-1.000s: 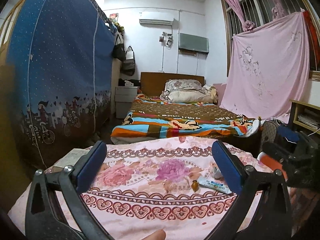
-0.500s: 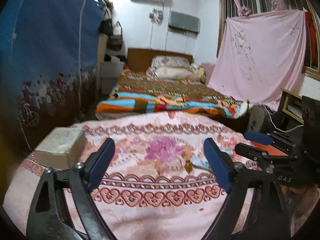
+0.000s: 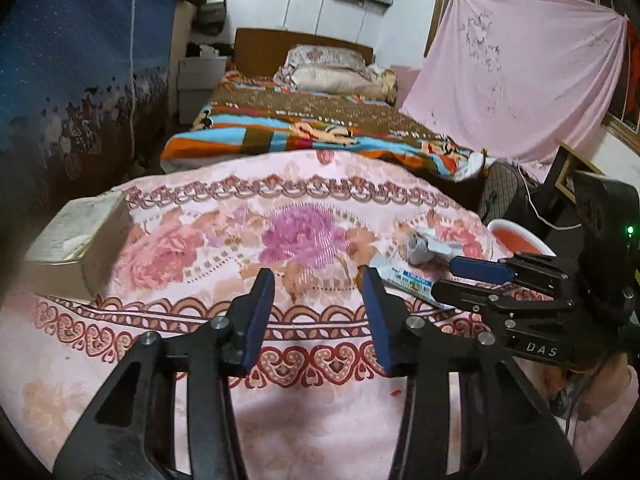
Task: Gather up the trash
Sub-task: 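Move both open tools back over the toothpaste tubes on the quilt, then grasp the white toothpaste tube with the right tool while the left tool grasps the small brown piece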
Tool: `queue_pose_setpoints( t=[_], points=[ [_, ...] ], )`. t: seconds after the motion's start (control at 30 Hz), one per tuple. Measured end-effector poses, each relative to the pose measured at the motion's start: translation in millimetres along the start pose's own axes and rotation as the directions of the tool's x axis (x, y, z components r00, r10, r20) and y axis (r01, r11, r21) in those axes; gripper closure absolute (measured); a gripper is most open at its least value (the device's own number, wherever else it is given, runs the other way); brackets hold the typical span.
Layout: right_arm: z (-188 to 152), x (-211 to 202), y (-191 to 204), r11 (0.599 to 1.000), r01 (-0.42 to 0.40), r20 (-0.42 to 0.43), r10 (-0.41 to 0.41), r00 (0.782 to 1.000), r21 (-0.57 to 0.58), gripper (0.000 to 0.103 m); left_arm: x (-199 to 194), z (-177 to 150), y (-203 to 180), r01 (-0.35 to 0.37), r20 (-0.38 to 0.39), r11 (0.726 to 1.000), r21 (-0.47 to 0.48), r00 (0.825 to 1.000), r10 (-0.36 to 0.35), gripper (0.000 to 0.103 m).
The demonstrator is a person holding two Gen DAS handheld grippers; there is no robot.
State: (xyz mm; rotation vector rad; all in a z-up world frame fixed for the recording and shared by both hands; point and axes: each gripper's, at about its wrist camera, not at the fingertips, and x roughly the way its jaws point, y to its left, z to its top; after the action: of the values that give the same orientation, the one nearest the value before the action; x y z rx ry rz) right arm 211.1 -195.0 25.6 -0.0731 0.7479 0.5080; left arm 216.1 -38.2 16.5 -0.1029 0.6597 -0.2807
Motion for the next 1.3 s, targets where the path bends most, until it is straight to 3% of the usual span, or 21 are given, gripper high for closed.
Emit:
queue_pose_setpoints(
  t=[0.23, 0.4, 1.07, 1.3],
  points=[
    [2, 16, 4, 1.0, -0.004, -0.074, 0.002, 0.997, -0.022, 0.068, 10, -1, -3, 0.015, -0.059, 1.0, 0.006, 0.998, -0.015, 0.083],
    [1, 20, 6, 0.999, -0.003, -0.097, 0.0, 0.995, -0.033, 0.081, 14, -1, -6, 0.028, -0.085, 0.999, 0.015, 0.996, -0.026, 0.086],
    [2, 7, -15, 0.997, 0.011, -0.026, -0.009, 1.0, 0.078, 0.085, 65, 10, -40, 0.129, -0.24, 0.99, 0.052, 0.964, -0.113, 0.097],
    [2, 6, -18, 0.995, 0.001, -0.018, 0.001, 1.0, 0.098, 0.085, 71, 10, -46, 0.087, -0.248, 0.992, 0.088, 0.967, -0.062, 0.103]
  ],
)
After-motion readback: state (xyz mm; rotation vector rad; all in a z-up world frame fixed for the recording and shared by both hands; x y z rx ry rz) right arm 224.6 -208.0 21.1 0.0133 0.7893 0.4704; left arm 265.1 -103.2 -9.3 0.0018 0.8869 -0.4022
